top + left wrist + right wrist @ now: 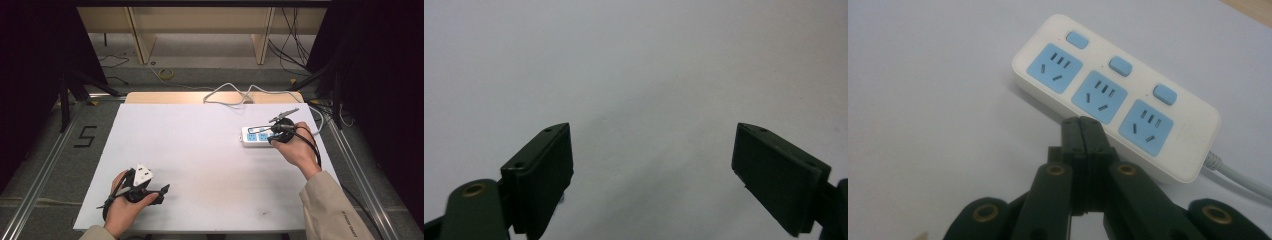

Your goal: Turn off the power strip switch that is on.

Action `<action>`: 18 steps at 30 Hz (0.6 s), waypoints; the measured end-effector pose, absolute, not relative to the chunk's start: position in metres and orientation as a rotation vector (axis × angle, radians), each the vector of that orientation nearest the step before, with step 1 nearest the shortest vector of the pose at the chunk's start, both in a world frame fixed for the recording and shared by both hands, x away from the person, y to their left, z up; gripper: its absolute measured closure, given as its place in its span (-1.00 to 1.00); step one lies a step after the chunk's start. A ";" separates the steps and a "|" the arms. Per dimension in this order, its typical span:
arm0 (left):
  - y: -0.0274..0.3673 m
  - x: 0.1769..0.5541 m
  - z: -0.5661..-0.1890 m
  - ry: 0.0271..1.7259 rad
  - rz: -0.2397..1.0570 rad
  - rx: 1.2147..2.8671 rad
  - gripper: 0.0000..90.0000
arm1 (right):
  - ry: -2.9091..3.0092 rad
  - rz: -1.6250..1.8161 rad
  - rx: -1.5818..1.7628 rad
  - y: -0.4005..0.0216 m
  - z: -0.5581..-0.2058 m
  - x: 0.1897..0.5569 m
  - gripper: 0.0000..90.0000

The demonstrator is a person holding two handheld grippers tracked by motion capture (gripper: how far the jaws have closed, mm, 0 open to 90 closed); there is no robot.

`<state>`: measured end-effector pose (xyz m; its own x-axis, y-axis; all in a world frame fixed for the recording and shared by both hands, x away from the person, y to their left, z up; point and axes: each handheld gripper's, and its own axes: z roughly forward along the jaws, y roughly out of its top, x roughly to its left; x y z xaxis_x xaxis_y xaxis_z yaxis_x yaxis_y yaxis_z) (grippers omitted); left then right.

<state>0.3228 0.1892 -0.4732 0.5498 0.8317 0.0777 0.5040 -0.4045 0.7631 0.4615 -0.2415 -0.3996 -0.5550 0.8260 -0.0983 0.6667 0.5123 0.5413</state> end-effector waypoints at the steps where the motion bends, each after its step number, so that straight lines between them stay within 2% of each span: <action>1: 0.189 0.323 -0.473 1.072 0.596 2.078 -0.63 | 2.415 0.644 1.243 -0.241 -0.400 0.462 1.00; 18: 0.189 0.323 -0.473 1.069 0.596 2.082 -0.63 | 2.428 0.623 1.237 -0.232 -0.399 0.478 1.00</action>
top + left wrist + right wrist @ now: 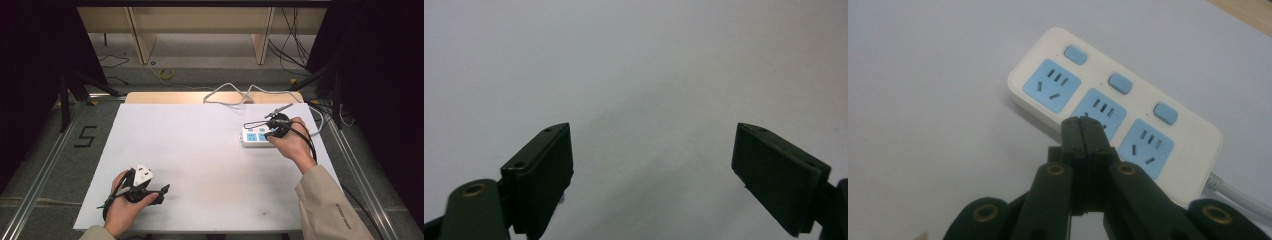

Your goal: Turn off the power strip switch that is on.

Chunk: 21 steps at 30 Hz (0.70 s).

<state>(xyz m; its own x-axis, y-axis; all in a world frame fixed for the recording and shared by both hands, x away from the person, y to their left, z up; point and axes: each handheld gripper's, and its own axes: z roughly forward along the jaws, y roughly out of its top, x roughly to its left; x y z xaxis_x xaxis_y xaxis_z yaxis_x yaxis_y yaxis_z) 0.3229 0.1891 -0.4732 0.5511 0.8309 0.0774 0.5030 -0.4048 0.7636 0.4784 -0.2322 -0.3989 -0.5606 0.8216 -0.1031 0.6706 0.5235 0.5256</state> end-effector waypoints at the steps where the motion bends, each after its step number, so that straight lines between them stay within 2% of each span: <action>1: 0.189 0.323 -0.473 1.068 0.597 2.080 -0.63 | 2.428 0.621 1.239 -0.231 -0.399 0.479 1.00; 21: 0.189 0.323 -0.473 1.067 0.596 2.080 -0.63 | 2.437 0.601 1.250 -0.224 -0.404 0.496 1.00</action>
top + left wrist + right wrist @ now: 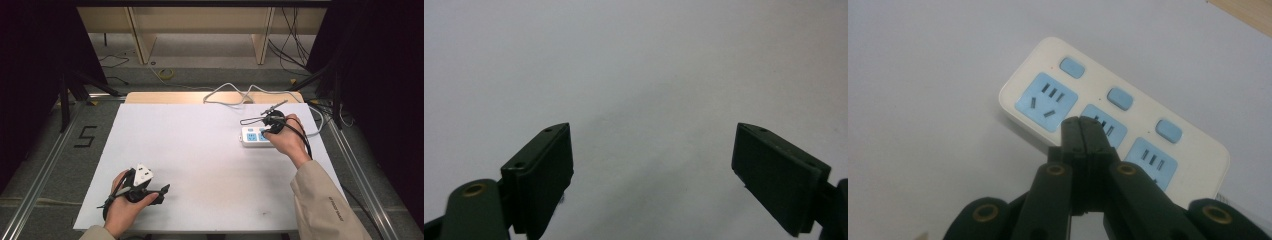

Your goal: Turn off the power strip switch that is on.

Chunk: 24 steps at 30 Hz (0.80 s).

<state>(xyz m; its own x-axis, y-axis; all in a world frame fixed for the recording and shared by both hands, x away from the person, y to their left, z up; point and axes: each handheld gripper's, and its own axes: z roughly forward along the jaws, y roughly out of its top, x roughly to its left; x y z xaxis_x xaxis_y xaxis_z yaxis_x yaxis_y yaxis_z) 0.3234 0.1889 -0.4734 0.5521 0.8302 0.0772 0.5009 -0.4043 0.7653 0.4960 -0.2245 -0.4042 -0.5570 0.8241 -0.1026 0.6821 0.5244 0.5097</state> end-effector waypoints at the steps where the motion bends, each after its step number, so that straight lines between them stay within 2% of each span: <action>1: 0.189 0.323 -0.473 1.067 0.596 2.079 -0.63 | 2.435 0.601 1.251 -0.224 -0.404 0.497 1.00; 24: 0.189 0.324 -0.474 1.069 0.592 2.079 -0.63 | 2.437 0.591 1.257 -0.213 -0.406 0.515 1.00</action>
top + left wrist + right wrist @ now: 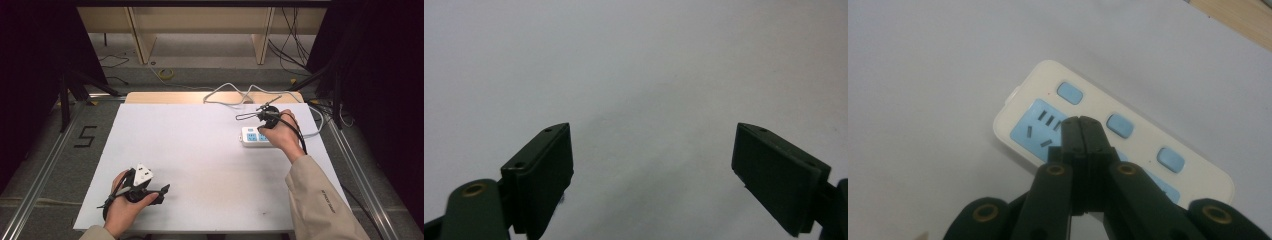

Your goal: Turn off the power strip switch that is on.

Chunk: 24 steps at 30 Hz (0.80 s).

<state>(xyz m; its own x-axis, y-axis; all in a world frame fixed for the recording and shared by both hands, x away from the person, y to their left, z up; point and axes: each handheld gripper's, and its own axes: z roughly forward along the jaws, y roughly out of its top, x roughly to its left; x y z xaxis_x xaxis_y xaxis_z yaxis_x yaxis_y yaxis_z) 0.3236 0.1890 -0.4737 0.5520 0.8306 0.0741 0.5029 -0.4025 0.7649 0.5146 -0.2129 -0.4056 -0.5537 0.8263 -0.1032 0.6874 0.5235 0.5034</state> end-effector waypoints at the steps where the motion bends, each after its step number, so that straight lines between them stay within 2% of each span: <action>1: 0.189 0.324 -0.474 1.069 0.592 2.079 -0.63 | 2.439 0.589 1.257 -0.212 -0.406 0.515 1.00; 24: 0.189 0.324 -0.474 1.067 0.590 2.077 -0.63 | 2.452 0.581 1.290 -0.200 -0.420 0.535 1.00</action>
<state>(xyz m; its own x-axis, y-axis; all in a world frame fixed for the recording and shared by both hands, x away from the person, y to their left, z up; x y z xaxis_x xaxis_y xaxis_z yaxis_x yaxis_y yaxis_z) 0.3238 0.1893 -0.4738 0.5535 0.8298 0.0716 0.5016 -0.4007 0.7667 0.5349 -0.2003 -0.4199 -0.5464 0.8334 -0.0825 0.7079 0.5123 0.4862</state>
